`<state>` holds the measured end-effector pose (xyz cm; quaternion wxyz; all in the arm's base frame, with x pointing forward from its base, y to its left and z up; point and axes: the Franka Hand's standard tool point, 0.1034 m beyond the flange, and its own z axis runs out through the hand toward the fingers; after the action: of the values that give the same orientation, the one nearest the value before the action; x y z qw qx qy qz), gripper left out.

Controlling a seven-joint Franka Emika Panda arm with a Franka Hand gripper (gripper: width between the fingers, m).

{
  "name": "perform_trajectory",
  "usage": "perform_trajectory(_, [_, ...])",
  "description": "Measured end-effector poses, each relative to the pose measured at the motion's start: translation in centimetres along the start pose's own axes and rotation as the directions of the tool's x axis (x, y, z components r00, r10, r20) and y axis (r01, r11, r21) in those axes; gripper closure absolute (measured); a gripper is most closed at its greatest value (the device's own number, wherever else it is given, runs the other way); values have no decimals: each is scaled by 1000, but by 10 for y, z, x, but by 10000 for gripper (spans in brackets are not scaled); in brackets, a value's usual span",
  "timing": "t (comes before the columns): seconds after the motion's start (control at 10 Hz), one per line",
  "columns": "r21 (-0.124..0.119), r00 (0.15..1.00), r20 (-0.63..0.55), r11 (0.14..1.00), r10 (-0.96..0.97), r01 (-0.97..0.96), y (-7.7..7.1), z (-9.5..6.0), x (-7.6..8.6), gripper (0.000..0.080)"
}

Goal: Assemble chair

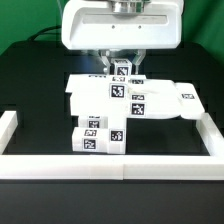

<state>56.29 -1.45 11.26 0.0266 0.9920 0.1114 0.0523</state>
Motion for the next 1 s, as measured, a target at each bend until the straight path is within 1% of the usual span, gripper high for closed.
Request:
perform_trajectory(0.2, [0, 1000, 0, 1000, 1, -1, 0, 0, 0, 514])
perform_trajectory(0.6, [1, 1000, -1, 1000, 16, -16, 6, 0, -1, 514])
perform_trajectory(1.0, [1, 1000, -1, 1000, 14, -14, 6, 0, -1, 514])
